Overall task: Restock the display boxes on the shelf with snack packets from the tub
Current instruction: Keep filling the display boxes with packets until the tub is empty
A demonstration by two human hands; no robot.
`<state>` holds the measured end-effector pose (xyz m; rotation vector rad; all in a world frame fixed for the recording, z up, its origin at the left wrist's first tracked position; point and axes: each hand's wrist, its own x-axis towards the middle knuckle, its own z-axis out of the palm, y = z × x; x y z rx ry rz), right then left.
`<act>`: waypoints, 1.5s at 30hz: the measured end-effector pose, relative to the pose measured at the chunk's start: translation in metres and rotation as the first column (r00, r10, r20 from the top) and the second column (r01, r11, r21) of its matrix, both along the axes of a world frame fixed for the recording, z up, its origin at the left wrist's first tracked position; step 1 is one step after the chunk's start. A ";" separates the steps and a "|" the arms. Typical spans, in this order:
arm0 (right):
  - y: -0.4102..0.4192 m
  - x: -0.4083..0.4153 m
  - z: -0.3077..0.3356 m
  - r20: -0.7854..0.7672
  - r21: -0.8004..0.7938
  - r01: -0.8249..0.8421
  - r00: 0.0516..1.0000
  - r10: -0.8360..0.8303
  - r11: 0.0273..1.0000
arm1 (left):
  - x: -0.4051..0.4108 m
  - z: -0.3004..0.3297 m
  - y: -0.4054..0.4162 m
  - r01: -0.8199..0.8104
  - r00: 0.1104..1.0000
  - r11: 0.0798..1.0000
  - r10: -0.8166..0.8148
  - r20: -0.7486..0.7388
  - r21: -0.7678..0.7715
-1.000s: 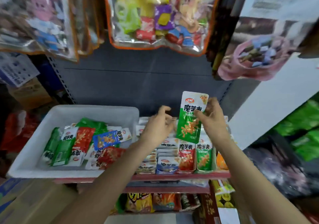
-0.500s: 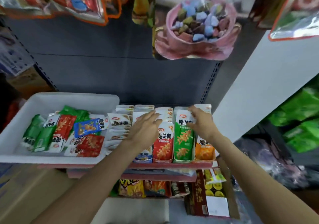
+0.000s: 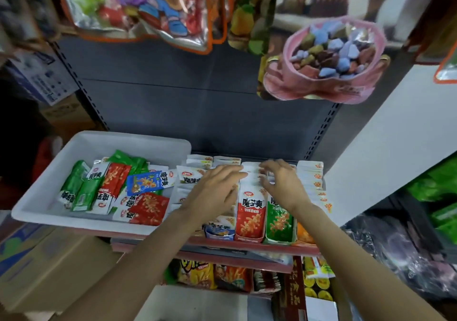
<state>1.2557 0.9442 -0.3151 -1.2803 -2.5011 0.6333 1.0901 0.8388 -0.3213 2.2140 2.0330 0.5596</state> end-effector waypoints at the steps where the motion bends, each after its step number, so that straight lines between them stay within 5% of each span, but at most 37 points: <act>1: -0.005 -0.012 0.006 -0.077 -0.019 -0.016 0.997 0.015 1.000 | -0.008 0.002 -0.006 -0.014 1.000 0.999 0.014 0.007 0.036; 7: -0.047 -0.107 0.029 -0.245 -0.025 -0.185 0.954 0.173 0.982 | -0.084 0.002 -0.051 -0.254 0.958 0.957 0.228 0.175 0.143; 13: -0.095 -0.222 0.007 -0.094 0.008 -0.378 0.921 0.377 0.926 | -0.182 -0.016 -0.107 -0.545 0.799 0.838 0.524 0.296 -0.013; 17: -0.126 -0.291 -0.032 0.049 -0.119 -0.406 0.909 0.414 0.906 | -0.242 -0.032 -0.132 -0.625 0.730 0.749 0.661 0.176 -0.218; 21: -0.146 -0.337 -0.065 0.234 -0.278 -0.364 0.872 0.430 0.889 | -0.285 -0.043 -0.147 -0.705 0.691 0.629 0.714 -0.115 -0.329; 29: -0.172 -0.394 -0.077 0.123 -0.529 -0.330 0.882 0.455 0.782 | -0.325 -0.050 -0.150 -0.719 0.670 0.519 0.696 -0.260 -0.462; 36: -0.179 -0.407 -0.088 0.478 -0.250 -0.410 0.736 0.480 0.877 | -0.325 -0.048 -0.151 -0.728 0.680 0.558 0.662 -0.316 -0.398; 39: -0.176 -0.398 -0.086 0.562 -0.199 -0.497 0.648 0.514 0.844 | -0.325 -0.048 -0.154 -0.729 0.678 0.574 0.681 -0.278 -0.372; 43: -0.171 -0.388 -0.091 0.690 -0.156 -0.509 0.557 0.463 0.846 | -0.329 -0.045 -0.158 -0.739 0.648 0.578 0.751 -0.127 -0.346; 45: -0.170 -0.386 -0.093 0.701 -0.114 -0.462 0.590 0.400 0.880 | -0.332 -0.044 -0.162 -0.742 0.627 0.598 0.779 0.002 -0.304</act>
